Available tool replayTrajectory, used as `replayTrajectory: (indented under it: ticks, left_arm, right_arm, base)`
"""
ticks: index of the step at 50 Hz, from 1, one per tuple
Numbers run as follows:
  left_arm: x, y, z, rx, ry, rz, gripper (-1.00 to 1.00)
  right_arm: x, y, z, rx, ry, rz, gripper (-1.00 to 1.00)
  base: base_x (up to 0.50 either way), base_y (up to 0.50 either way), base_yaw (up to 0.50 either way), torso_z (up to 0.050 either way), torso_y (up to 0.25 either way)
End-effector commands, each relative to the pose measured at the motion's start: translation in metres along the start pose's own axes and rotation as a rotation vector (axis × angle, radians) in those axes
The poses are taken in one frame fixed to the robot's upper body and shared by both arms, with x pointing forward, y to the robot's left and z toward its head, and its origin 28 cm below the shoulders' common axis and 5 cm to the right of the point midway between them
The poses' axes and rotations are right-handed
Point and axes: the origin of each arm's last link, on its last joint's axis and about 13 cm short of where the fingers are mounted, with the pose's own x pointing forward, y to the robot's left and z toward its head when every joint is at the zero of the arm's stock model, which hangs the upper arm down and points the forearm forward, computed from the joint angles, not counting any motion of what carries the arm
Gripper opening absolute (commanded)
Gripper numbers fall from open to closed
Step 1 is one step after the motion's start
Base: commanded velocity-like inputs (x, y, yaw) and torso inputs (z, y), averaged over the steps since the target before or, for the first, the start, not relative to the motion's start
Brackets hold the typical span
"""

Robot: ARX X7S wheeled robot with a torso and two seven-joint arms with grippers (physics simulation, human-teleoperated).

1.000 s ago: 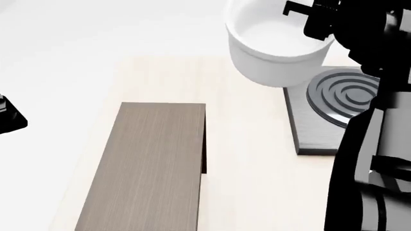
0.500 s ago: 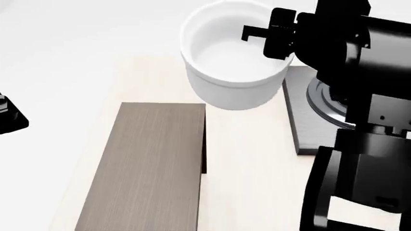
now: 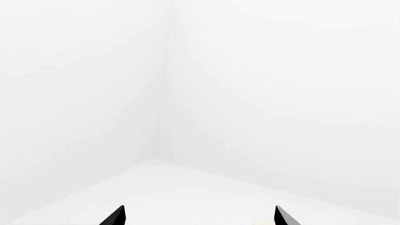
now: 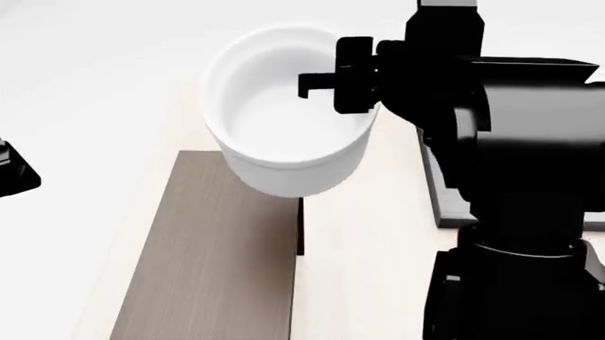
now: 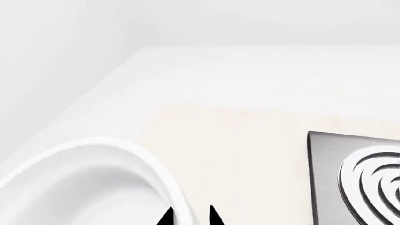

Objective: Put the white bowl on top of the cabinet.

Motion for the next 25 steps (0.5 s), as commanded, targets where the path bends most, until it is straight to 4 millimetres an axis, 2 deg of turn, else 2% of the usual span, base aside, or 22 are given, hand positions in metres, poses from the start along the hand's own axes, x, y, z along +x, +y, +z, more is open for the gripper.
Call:
replayTrajectory:
  ticks: [1,25]
  left_arm:
    - [0.000,0.000,0.000,0.001,0.000,0.001,1.00]
    - [0.000,0.000,-0.001,0.004,-0.001,0.000,1.00]
  right_arm:
    - [-0.009,0.015,-0.003,-0.054,-0.021,0.094,-1.00]
    - [-0.016,0.034,-0.019,-0.082,0.008,0.187,-1.00]
  base:
    - [0.00,0.00,0.00,0.000,0.000]
    - [0.00,0.00,0.00,0.000,0.001]
